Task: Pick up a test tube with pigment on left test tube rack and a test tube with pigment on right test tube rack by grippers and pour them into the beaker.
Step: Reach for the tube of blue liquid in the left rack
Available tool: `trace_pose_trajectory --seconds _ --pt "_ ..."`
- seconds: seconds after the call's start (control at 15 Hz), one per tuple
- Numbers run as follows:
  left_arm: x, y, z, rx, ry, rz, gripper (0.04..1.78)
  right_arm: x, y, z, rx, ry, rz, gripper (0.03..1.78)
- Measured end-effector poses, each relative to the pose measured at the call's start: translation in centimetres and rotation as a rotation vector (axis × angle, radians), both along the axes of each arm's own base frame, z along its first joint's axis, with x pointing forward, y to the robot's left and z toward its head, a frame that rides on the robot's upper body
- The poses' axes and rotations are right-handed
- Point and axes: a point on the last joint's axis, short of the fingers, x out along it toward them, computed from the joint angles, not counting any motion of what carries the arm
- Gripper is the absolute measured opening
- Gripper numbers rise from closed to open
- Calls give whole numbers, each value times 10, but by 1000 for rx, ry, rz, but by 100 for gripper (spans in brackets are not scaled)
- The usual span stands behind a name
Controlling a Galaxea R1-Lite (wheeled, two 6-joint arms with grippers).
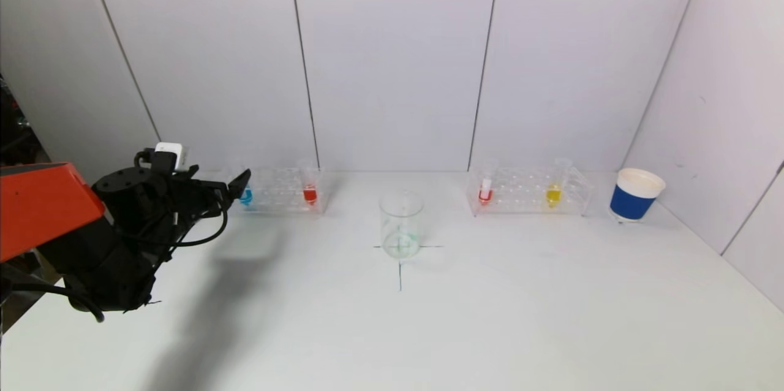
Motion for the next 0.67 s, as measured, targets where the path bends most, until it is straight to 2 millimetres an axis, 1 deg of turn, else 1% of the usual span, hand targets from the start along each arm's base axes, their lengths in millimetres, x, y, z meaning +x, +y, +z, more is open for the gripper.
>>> trace_pose_trajectory --seconds 0.4,0.67 --pt "23 1 -18 0 -5 -7 176 0 0 0 0 0 0 177" --pt "34 2 -19 -2 -3 -3 176 0 0 0 0 0 0 177"
